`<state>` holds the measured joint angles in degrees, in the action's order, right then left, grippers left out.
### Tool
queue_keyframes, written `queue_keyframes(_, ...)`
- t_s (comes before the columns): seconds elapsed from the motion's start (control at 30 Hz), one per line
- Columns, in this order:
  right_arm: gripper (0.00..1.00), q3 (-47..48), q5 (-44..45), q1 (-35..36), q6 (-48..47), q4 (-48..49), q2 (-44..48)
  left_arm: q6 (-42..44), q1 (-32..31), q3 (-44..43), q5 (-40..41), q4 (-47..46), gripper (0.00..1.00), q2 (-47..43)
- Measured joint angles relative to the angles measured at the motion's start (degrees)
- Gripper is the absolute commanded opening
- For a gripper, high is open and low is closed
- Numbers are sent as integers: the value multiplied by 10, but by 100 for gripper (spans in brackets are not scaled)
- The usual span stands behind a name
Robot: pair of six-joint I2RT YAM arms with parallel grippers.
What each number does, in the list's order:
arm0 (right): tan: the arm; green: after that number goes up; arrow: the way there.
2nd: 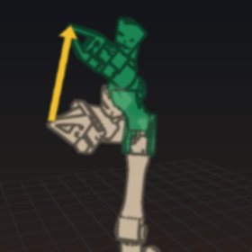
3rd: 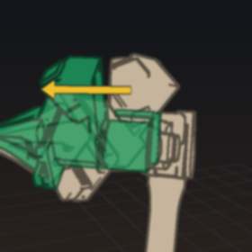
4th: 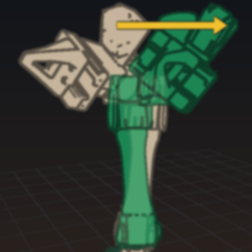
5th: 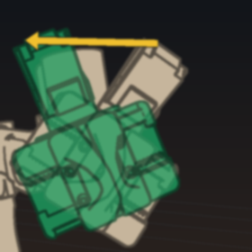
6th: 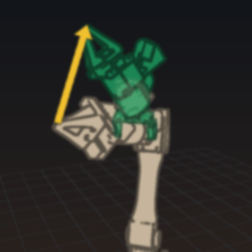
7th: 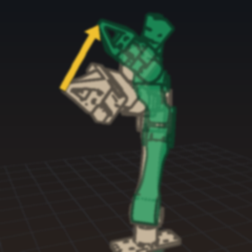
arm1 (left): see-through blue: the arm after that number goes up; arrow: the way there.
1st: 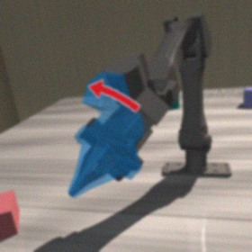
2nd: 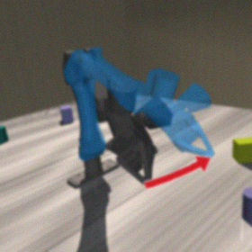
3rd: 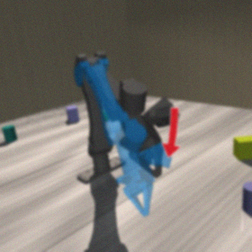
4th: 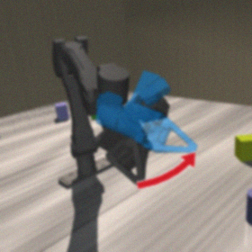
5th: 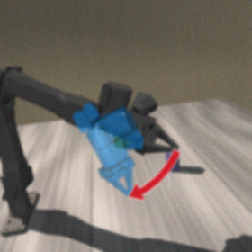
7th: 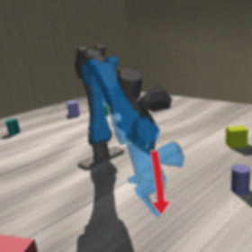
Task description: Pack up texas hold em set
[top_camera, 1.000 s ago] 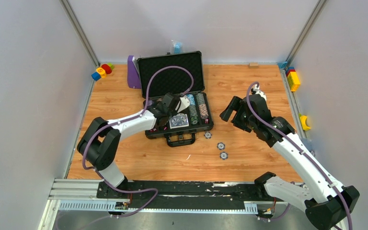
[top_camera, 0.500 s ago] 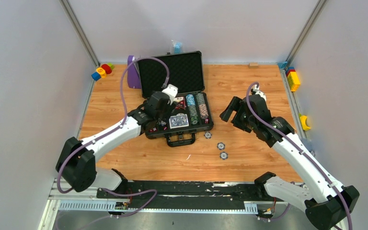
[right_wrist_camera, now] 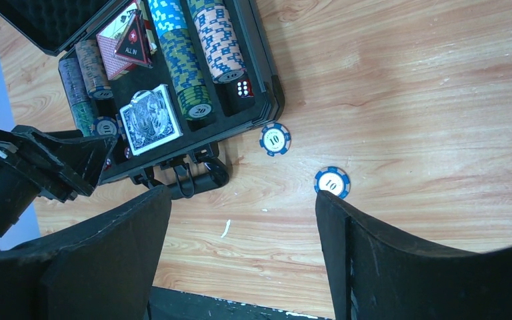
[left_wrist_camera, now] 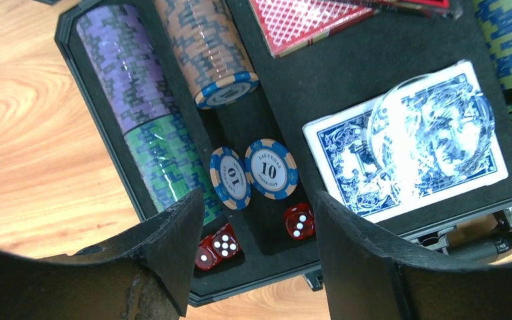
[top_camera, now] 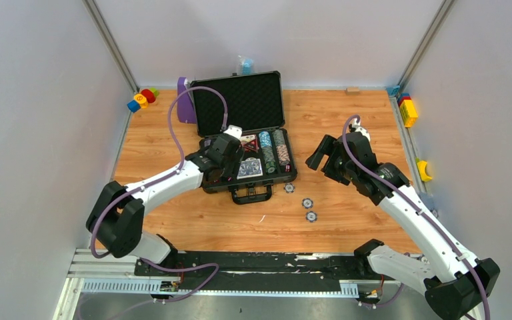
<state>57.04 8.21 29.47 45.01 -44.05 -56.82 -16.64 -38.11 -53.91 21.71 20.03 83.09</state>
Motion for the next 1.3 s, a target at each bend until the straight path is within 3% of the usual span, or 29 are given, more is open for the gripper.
queue_keyframes(0.87,80,0,-3,0,0,0,5,7,3,-9,-6,25,69,41)
queue_keyframes(1.13,80,0,-3,0,0,0,5,22,2,-26,-13,33,51,59)
queue_keyframes(1.3,80,0,-3,0,0,0,5,29,1,-29,2,30,45,67)
